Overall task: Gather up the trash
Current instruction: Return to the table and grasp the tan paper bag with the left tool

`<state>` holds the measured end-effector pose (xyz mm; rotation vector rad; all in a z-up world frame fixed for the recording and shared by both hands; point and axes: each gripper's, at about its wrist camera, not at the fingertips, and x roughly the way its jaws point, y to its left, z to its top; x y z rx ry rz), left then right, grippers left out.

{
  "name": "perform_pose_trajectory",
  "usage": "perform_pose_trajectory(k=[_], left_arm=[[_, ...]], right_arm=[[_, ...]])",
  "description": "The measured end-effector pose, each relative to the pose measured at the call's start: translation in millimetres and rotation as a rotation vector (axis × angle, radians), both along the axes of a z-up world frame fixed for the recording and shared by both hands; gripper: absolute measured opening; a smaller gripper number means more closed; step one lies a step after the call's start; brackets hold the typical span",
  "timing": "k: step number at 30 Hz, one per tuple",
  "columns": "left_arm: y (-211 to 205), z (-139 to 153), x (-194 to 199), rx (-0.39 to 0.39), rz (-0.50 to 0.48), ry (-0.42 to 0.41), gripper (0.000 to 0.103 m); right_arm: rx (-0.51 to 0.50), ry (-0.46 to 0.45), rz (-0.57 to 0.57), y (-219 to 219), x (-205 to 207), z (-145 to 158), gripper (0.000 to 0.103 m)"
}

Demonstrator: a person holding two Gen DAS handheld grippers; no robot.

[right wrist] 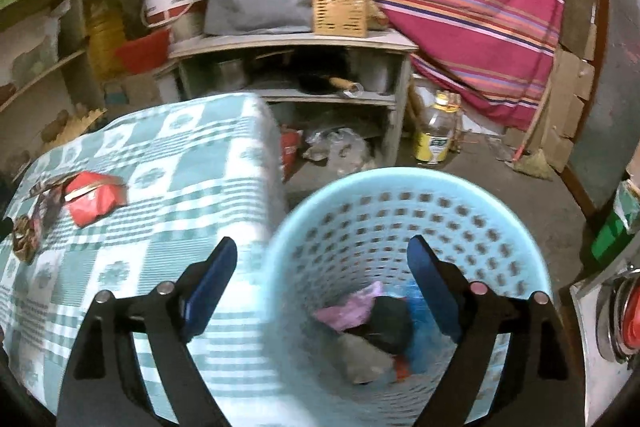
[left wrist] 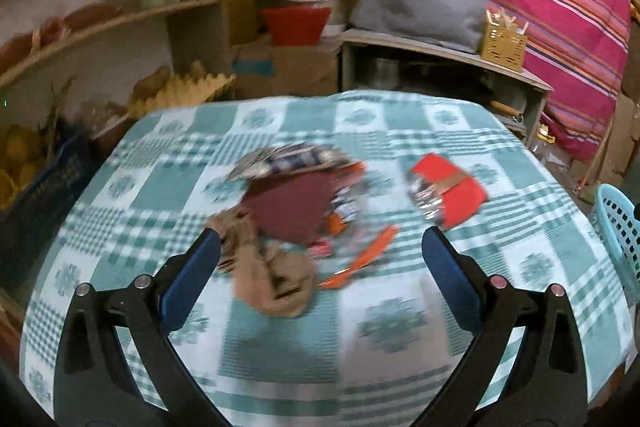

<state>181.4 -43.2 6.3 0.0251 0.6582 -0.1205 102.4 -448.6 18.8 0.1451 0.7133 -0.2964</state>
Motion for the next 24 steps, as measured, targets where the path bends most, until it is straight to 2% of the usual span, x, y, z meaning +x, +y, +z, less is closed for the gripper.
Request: perform_pose_trajectory(k=[4, 6, 8, 13, 15, 17, 20, 24], left_arm=[[20, -15, 2, -0.001, -0.009, 0.023, 0.095], [27, -24, 3, -0.004, -0.018, 0.048, 0.089], [33, -31, 6, -0.024, -0.029, 0.09, 0.077], [34, -36, 13, -0.037, -0.07, 0.112, 0.074], [32, -38, 17, -0.058, -0.091, 0.133, 0.066], [29, -42, 22, -0.075, -0.113, 0.167, 0.053], [29, -44, 22, -0.086, -0.121, 0.178, 0.053], [28, -39, 16, -0.06, -0.131, 0.159, 0.052]], right_arm=[[0.007, 0.017, 0.04, 33, 11, -4, 0.085], [-0.012, 0.028, 0.069, 55, 19, -7, 0.085], [-0.02, 0.035, 0.088, 68, 23, -8, 0.085], [-0.016, 0.05, 0.15, 109, 43, -11, 0.085], [-0.013, 0.057, 0.172, 123, 50, -13, 0.085], [-0.014, 0.06, 0.194, 135, 57, -13, 0.085], [-0.026, 0.062, 0.219, 148, 66, -12, 0.085], [-0.04, 0.059, 0.25, 161, 80, -8, 0.085]])
